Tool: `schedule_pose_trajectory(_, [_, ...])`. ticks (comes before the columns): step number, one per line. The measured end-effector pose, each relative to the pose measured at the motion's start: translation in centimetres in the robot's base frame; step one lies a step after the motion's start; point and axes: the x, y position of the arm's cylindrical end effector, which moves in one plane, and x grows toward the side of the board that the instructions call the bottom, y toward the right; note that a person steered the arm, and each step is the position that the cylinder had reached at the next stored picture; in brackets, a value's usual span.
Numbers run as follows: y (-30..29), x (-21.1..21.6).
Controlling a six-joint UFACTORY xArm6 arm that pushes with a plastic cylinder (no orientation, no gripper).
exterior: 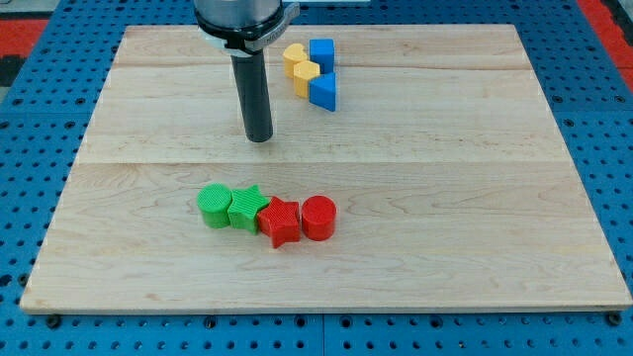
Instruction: Move the red circle diagonally to the red star
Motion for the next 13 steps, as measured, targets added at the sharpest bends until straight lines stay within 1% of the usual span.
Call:
schedule_pose_trajectory(4, [0.2,-0.2])
schedule_pose_trajectory(6, [6.9,-0.3])
schedule_pose_trajectory(10, [10.3,0.0])
schedule_pose_trajectory(11, [11.1,-2.3])
schedule_pose_trajectory(12, [8.8,-4.5])
schedule_pose_trajectory(13, [9.7,-1.0])
